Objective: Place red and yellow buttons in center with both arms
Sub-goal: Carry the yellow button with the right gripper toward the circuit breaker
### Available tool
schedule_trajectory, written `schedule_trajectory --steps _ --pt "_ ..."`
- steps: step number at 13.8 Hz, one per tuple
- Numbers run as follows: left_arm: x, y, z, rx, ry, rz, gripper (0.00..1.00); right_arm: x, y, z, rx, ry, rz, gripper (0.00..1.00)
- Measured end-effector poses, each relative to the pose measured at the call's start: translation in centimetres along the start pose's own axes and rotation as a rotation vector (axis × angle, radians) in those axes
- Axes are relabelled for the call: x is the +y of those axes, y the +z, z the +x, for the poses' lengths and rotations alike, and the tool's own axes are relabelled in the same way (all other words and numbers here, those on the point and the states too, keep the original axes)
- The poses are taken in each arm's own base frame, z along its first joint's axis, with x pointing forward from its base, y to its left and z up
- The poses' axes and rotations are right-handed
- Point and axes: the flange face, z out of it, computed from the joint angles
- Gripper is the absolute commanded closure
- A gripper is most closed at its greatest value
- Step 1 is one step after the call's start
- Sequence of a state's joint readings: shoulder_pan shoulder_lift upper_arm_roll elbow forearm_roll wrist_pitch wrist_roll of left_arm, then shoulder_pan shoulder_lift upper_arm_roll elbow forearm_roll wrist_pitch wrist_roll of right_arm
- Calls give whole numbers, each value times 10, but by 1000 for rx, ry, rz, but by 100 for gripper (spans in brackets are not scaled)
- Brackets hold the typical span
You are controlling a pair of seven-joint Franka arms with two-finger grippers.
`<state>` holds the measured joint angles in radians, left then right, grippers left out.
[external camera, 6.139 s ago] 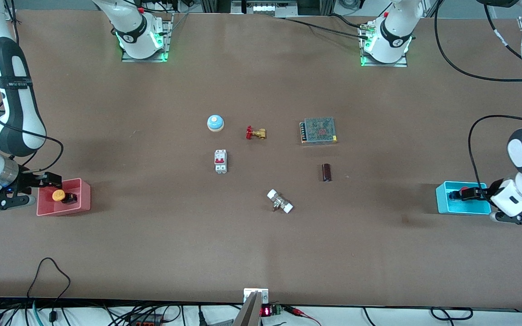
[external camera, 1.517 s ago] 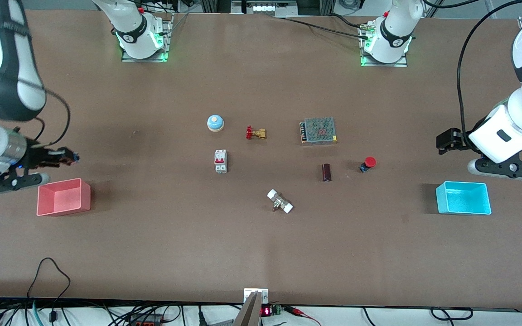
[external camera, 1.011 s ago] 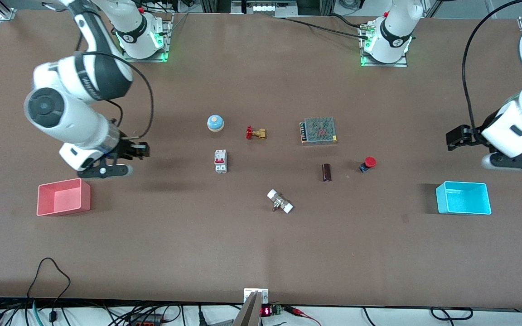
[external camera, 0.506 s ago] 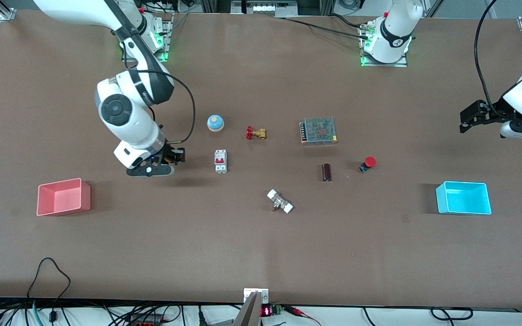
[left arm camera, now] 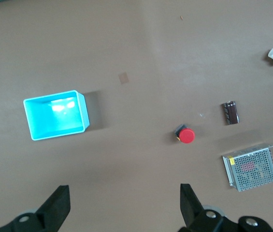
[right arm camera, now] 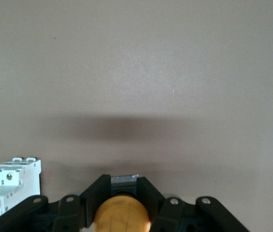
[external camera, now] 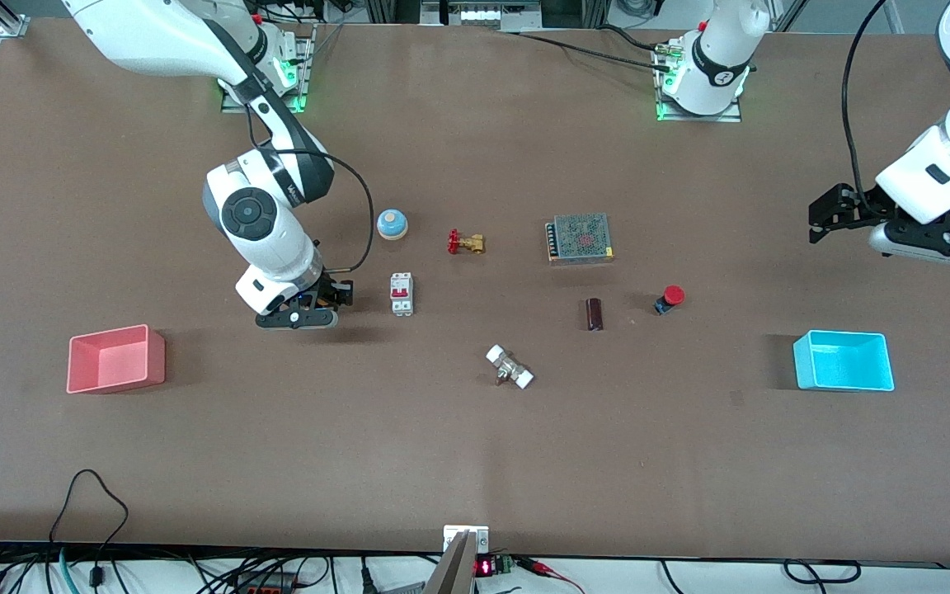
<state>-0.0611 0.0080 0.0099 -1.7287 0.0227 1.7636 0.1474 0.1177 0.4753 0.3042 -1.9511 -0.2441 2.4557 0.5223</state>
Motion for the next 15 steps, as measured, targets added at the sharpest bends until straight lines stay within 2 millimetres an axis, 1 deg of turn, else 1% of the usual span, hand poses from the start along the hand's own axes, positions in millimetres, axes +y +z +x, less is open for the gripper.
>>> schedule_trajectory --steps 2,4,6,7,8,9,11,12,13,14,15 --pt "4 -5 -2 -25 4 -4 0 -1 8 0 2 0 9 67" --pt "14 -15 -8 -80 22 -12 0 -1 14 0 1 1 15 66" --pt "23 -23 -16 -146 35 -20 0 -2 21 -1 0 1 21 62" --pt "28 -19 -20 -194 43 -26 0 -2 24 -1 -1 1 23 57" --pt "35 -10 -20 -238 56 -31 0 -2 26 -2 -3 1 24 57" --pt "44 2 -16 -267 73 -35 0 -3 27 -2 -4 1 26 54" --pt "66 18 -8 -295 111 -18 0 -3 27 -2 -2 0 27 44" --pt "72 23 -5 -301 120 0 0 -3 28 -2 -3 0 27 36" --pt "75 25 -3 -303 118 7 0 -3 28 -2 -3 1 27 23" --pt "74 23 0 -288 91 0 0 -3 28 -2 -3 0 27 15" --pt "69 11 5 -253 49 -12 0 -3 28 -2 -1 1 27 0"
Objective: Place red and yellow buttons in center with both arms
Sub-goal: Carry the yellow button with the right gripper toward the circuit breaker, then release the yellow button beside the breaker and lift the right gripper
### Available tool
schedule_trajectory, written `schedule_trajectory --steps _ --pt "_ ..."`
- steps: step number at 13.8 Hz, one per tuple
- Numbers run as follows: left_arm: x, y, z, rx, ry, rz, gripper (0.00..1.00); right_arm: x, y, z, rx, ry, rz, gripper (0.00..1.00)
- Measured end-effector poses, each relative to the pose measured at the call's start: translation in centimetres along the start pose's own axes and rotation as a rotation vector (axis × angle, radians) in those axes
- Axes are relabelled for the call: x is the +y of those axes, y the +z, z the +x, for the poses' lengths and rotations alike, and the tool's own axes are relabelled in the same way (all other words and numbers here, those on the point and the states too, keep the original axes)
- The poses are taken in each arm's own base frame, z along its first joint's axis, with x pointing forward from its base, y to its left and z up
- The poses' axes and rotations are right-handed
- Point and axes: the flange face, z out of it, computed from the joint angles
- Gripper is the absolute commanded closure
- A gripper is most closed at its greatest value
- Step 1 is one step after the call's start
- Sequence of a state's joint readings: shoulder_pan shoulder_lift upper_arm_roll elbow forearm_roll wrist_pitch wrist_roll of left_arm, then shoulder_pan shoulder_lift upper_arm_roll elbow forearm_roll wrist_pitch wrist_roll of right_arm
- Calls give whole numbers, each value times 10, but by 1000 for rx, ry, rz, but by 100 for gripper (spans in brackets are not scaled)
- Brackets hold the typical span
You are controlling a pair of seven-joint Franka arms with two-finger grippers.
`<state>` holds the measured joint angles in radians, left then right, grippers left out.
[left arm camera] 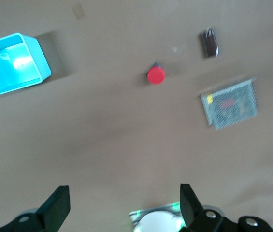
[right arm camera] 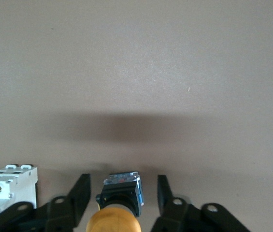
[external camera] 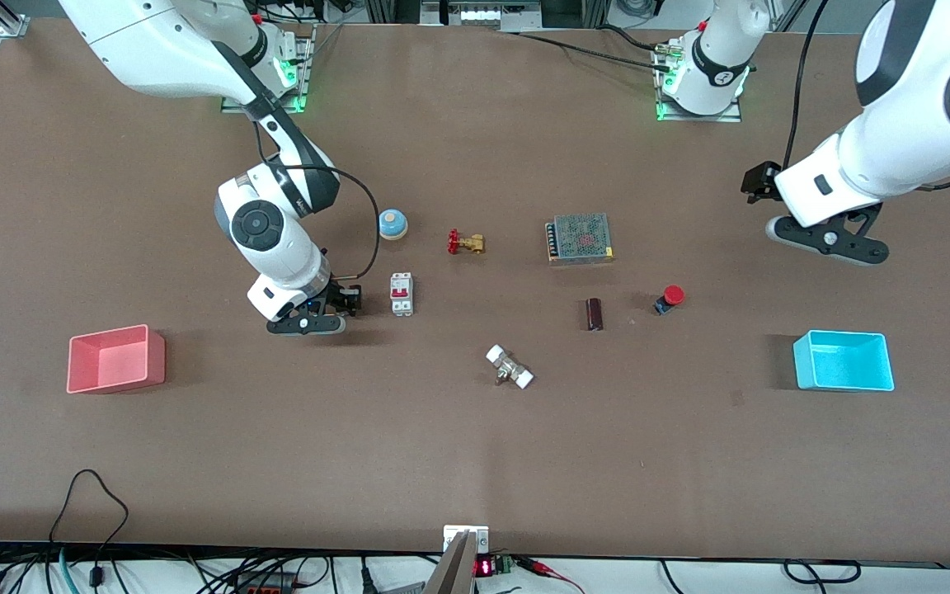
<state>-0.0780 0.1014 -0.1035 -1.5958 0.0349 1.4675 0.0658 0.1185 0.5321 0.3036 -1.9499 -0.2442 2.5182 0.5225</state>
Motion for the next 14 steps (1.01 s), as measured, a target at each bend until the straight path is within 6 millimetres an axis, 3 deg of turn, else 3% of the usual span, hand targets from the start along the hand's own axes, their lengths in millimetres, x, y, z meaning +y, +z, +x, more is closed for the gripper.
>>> schedule_trajectory --steps 3,5,9,12,14 --pt "-23 -49 -10 86 -77 -1 0 2 -10 11 28 9 7 0" --pt "-33 -51 -13 79 -100 -4 0 9 -32 28 49 28 1 0" --pt "-36 -43 -9 57 -105 -8 0 26 -110 54 -16 36 19 0" --pt "-40 -31 -8 11 -110 -14 0 75 -161 65 -51 0 48 0" --pt "-53 -25 -4 10 -131 -20 0 112 -193 64 -81 0 25 0"
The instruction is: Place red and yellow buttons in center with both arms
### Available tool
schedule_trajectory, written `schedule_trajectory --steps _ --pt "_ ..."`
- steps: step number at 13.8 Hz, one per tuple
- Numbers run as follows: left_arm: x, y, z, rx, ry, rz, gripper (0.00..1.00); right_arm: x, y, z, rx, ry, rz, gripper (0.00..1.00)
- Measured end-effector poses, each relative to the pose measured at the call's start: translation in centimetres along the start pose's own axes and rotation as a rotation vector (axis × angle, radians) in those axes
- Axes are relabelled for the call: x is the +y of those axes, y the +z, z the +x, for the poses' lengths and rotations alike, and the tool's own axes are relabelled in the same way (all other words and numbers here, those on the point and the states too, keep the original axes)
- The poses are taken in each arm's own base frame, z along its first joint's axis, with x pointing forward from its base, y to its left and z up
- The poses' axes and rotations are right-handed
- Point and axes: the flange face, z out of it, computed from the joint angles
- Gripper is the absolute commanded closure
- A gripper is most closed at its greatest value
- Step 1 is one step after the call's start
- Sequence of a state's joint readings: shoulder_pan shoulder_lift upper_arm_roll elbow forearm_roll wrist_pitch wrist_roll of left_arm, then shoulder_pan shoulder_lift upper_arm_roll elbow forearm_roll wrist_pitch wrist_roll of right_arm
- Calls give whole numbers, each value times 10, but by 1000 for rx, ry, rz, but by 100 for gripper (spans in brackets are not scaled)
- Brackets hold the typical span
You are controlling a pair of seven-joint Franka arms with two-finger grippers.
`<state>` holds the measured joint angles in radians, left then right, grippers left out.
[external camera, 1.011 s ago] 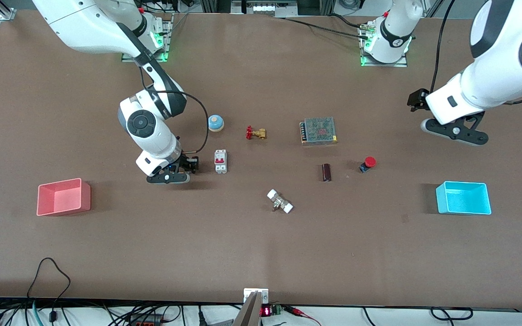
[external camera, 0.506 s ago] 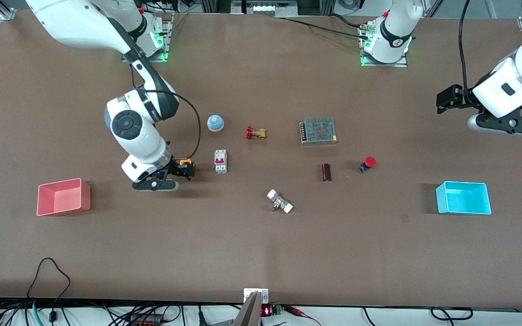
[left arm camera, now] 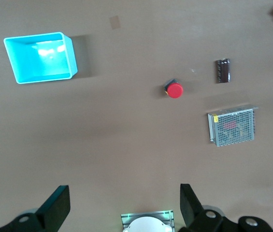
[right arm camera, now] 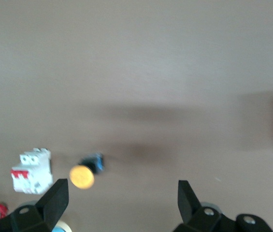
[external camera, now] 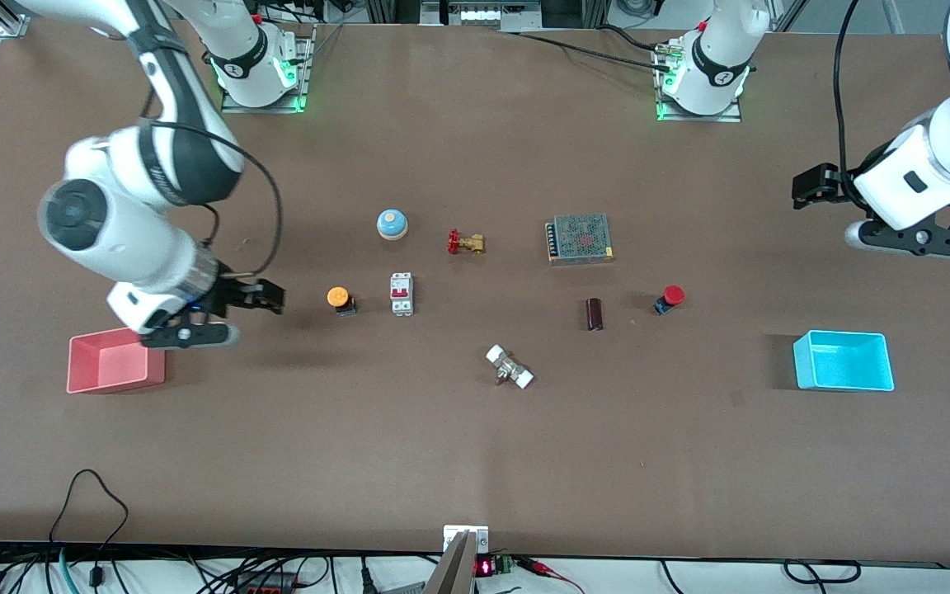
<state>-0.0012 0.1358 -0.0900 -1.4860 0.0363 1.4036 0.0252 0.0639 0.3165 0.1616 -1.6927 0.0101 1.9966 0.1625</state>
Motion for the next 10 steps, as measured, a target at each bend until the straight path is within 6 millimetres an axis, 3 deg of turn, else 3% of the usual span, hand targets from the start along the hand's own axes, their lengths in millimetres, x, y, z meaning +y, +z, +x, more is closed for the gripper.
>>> schedule_trajectory --steps 3,6,8,10 --pt "-13 8 12 18 -21 -8 0 30 -62 -16 -11 32 -23 0" --pt "-14 -8 12 62 -23 -6 0 75 -131 -40 43 69 -40 0" --pt "-9 -10 15 81 -13 -2 0 101 -162 -61 33 99 -45 0" --pt "7 -10 26 129 20 45 0 111 -182 -82 10 111 -46 0"
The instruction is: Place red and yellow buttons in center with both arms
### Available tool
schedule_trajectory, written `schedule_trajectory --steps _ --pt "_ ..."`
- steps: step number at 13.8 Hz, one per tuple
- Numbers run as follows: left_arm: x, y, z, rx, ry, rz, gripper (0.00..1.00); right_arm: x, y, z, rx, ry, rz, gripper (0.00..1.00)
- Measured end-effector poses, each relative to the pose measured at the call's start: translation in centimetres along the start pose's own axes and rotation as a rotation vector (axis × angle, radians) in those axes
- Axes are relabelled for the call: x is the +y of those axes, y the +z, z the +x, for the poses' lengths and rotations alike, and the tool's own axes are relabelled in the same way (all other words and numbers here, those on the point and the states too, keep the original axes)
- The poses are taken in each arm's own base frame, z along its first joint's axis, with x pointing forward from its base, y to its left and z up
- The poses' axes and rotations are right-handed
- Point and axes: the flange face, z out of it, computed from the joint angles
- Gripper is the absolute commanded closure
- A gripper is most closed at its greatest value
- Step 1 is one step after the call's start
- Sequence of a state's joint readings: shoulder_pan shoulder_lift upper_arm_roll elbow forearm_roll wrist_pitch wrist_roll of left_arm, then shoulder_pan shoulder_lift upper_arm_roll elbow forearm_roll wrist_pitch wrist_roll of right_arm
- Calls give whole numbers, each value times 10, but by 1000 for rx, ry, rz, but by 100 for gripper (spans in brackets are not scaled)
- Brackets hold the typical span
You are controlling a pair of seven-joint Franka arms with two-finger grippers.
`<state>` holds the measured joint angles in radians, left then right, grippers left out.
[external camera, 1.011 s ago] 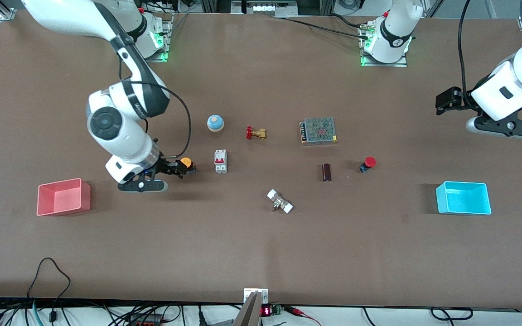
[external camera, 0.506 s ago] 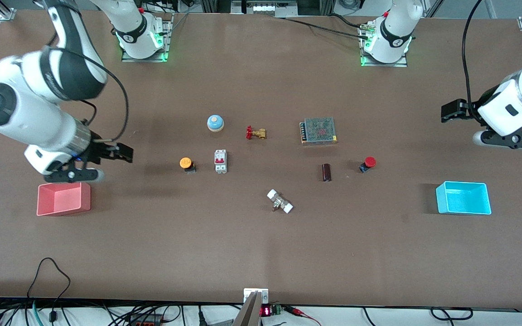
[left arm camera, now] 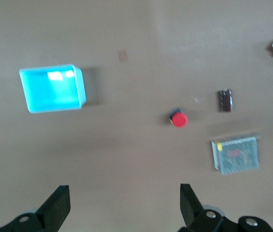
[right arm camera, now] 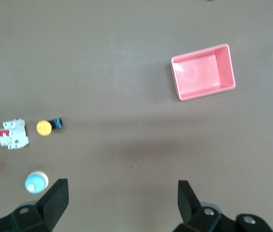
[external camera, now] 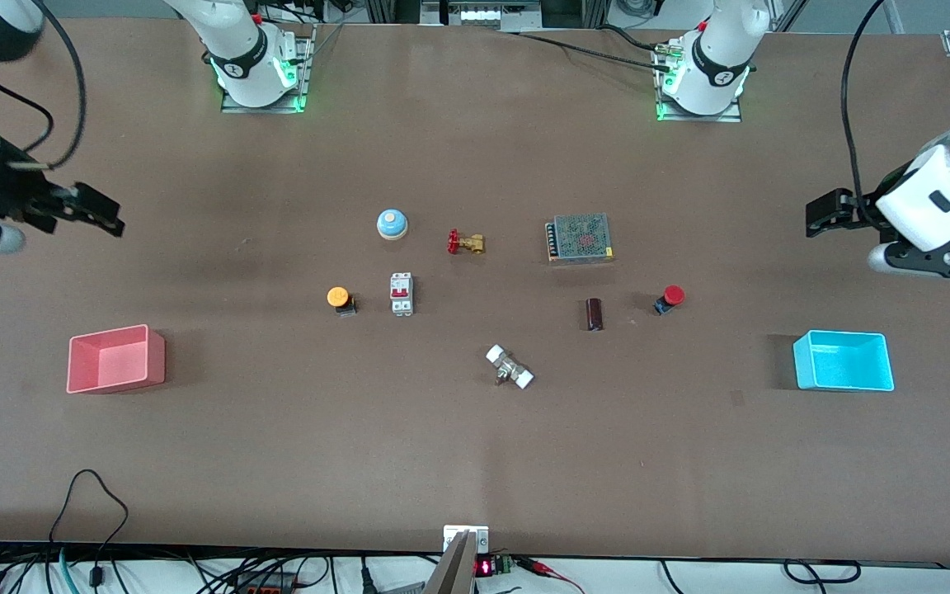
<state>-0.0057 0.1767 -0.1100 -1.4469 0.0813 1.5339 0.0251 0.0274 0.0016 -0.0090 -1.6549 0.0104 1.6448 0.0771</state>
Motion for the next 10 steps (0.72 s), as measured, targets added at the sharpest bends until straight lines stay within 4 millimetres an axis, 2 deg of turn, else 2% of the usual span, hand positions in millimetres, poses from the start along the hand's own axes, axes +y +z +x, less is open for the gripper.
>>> schedule_trajectory --steps 2,10 --pt "12 -2 7 41 21 15 0 0 -8 -10 3 -1 0 0" --pt "-6 -15 3 79 -8 16 0 0 0 1 -5 -31 0 0"
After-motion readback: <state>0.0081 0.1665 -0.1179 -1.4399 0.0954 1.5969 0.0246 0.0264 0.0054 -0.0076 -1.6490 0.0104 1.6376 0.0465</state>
